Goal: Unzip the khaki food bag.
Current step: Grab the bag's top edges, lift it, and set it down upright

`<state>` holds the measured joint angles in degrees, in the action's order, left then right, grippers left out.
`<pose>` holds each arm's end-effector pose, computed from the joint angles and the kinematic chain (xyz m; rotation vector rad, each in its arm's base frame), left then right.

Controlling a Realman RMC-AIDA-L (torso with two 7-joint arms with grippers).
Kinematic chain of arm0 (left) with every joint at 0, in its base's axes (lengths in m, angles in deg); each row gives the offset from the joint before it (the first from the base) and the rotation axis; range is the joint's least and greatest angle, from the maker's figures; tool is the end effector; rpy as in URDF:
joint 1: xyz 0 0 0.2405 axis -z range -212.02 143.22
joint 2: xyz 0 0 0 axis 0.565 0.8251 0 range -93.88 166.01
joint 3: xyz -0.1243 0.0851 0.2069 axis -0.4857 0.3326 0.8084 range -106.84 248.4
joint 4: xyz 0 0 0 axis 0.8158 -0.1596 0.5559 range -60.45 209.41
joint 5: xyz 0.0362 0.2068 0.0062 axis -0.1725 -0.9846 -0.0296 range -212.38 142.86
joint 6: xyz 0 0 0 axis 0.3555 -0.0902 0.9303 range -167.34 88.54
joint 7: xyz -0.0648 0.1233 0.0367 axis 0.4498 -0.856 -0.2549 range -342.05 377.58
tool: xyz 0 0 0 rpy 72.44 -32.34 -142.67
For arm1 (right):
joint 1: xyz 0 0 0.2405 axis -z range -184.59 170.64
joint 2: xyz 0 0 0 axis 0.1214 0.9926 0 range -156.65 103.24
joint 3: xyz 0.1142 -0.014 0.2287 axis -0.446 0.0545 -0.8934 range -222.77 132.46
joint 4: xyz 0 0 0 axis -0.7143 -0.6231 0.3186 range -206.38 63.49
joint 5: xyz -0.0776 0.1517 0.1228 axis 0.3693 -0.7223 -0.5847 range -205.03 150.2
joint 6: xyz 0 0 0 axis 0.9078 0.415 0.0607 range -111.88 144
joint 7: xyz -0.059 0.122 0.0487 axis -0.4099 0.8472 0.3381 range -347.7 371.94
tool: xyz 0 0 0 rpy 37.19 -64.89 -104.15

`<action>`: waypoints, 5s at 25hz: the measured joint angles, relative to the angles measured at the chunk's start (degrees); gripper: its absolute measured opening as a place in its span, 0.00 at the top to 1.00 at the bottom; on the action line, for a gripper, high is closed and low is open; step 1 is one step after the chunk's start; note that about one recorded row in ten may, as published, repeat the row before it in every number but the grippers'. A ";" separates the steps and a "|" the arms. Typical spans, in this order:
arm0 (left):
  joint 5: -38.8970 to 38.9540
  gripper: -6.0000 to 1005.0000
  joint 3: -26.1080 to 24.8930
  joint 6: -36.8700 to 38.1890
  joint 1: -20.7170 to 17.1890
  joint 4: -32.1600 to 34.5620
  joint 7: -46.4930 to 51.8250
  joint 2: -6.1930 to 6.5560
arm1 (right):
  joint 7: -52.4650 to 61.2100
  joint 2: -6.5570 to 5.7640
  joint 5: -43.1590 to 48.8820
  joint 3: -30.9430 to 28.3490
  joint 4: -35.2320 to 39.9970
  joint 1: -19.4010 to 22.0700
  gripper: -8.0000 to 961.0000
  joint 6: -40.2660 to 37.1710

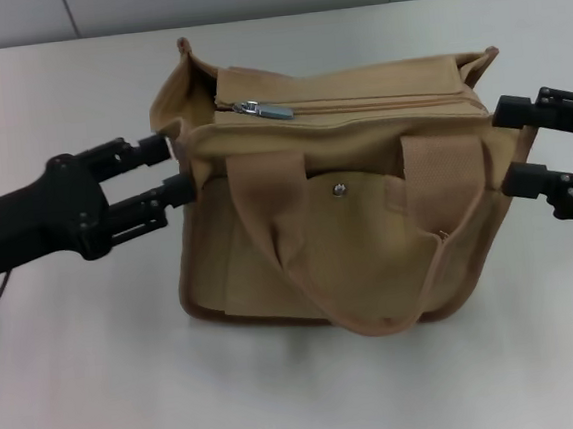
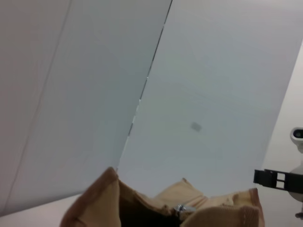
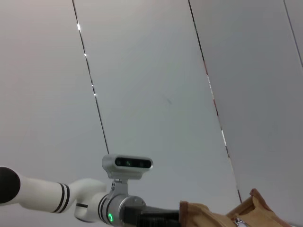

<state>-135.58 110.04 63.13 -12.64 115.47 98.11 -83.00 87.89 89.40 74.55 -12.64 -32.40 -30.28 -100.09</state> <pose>-0.2635 0.2866 0.0317 -2.6299 -0.6286 -1.0880 0.2585 0.2693 0.0635 -2.6891 0.4061 1.2442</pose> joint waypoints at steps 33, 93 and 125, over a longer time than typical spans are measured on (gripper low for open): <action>6.17 0.96 6.01 -6.36 0.02 -3.90 -6.53 0.48 | 0.83 0.61 -0.11 -2.40 -0.77 1.16 0.23 0.15; 14.69 0.94 4.07 -0.14 6.98 -27.00 -41.18 -0.13 | -14.93 3.09 -5.64 4.20 -18.97 -8.59 0.46 18.24; 14.68 0.94 7.11 -2.38 9.36 -32.05 -46.92 -0.10 | -12.50 3.18 -5.58 13.17 -22.08 -10.90 0.52 21.34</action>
<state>-120.90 117.15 60.74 -3.28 83.42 51.19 -83.10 75.39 92.59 68.97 0.53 -54.47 -41.18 -78.76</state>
